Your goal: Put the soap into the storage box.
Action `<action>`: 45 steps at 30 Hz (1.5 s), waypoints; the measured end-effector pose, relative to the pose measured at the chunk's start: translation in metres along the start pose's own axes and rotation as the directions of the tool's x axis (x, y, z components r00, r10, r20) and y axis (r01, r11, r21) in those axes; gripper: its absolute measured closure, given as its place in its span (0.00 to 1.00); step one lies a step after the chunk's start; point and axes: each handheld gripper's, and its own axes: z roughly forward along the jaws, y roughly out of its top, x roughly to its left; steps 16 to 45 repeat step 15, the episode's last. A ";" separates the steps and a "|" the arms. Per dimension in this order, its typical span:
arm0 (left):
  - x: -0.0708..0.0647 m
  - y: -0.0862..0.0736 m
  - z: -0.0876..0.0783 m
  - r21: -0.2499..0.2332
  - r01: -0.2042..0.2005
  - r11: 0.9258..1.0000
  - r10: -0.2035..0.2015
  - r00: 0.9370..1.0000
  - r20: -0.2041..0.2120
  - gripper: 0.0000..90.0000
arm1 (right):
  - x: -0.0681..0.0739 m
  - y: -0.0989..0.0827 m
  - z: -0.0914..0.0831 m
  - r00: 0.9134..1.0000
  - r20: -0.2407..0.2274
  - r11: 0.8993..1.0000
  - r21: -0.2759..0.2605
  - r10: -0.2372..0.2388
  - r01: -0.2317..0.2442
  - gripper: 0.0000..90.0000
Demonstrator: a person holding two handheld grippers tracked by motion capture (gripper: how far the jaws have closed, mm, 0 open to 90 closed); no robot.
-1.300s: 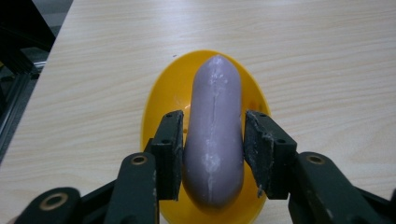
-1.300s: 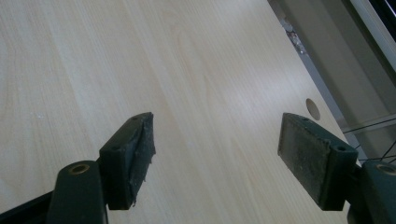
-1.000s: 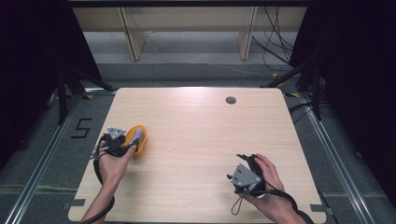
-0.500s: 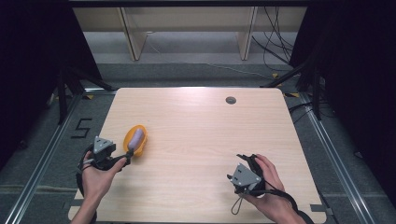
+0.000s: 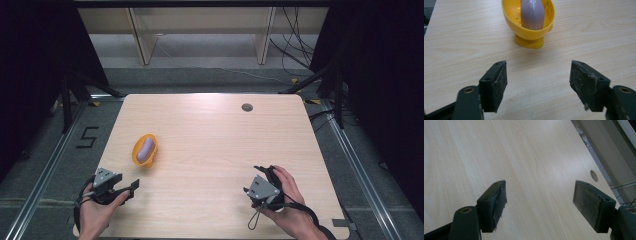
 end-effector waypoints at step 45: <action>0.002 -0.008 0.004 0.037 0.046 0.998 -0.046 0.999 0.003 0.42 | -0.007 -0.006 -0.003 0.998 -0.013 0.998 -0.011 0.063 -0.064 0.34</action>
